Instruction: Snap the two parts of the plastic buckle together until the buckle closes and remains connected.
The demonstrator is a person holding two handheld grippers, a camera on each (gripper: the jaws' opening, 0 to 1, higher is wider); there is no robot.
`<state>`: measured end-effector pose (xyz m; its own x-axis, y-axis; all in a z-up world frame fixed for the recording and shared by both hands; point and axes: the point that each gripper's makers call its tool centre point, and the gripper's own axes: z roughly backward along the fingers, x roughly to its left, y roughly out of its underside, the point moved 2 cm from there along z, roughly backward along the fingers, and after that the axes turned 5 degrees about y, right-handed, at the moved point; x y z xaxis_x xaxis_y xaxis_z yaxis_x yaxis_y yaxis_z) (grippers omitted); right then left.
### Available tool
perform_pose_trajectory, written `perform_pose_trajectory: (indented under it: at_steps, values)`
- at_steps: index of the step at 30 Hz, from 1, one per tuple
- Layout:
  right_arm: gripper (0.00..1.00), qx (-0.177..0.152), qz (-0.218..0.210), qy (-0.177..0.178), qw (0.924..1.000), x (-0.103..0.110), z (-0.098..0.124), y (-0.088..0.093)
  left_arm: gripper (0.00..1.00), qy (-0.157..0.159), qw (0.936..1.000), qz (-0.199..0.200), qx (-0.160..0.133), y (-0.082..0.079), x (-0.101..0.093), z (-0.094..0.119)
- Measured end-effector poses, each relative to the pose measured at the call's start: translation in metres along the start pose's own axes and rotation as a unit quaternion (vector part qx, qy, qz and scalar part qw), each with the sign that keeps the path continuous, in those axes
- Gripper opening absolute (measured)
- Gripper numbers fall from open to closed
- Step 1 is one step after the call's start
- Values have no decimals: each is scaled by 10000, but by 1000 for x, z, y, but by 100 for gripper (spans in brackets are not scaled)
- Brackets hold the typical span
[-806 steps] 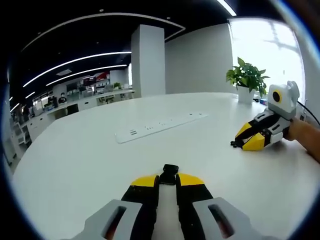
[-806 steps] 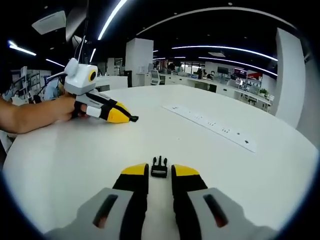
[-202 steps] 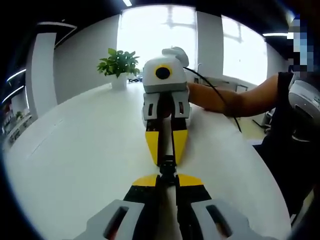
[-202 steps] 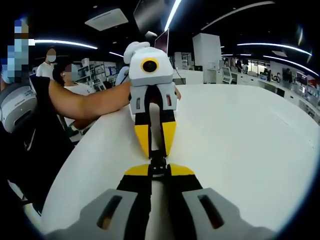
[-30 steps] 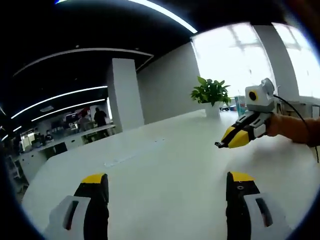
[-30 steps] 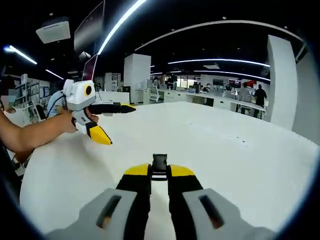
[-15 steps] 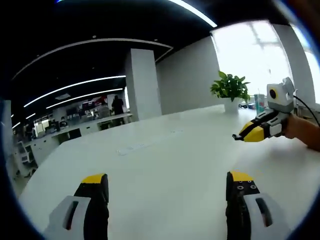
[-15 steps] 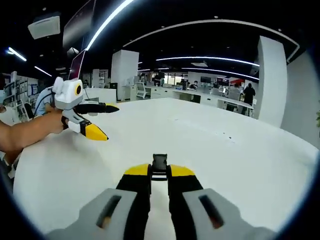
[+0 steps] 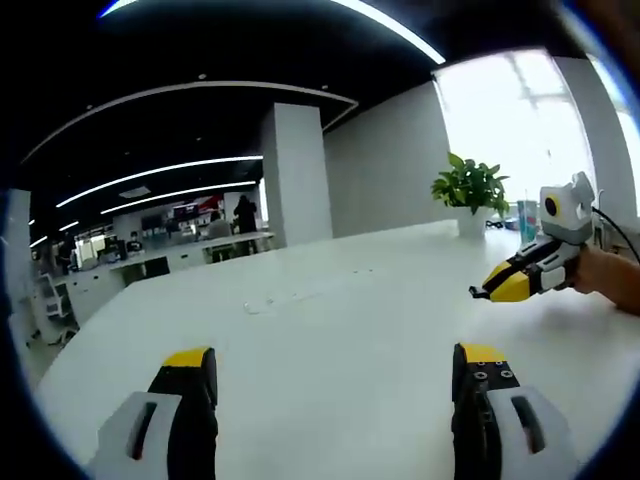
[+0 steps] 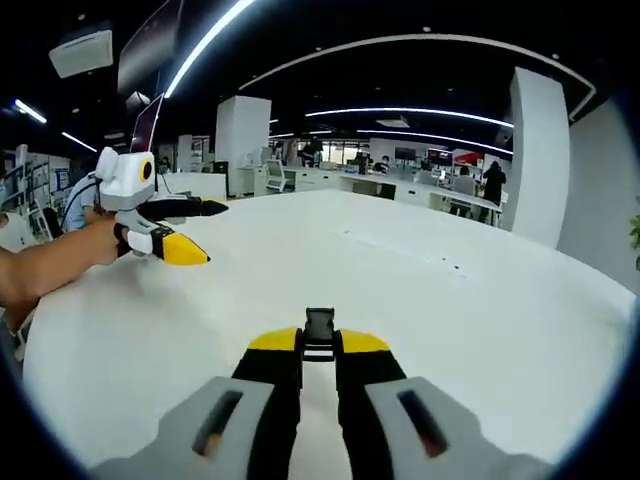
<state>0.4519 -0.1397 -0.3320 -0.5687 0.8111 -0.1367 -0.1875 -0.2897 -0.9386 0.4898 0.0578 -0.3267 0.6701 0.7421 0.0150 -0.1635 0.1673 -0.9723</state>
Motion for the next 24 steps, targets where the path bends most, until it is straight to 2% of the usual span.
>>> perform_pose_trajectory:
  at_steps: [8,11,13,24]
  values:
    - [10,6,-68,91,9999,-4,0,2,99,72,10000,-20,33,1,-6,-1]
    - [10,-21,-120,154,9998,-8,2,3,96,74,10000,-29,36,2,-8,0]
    - [10,-30,-182,150,9997,-9,3,2,99,75,10000,3,-23,1,-9,0]
    - [10,41,-248,65,9997,-2,3,5,99,-17,10000,65,1,5,-4,2]
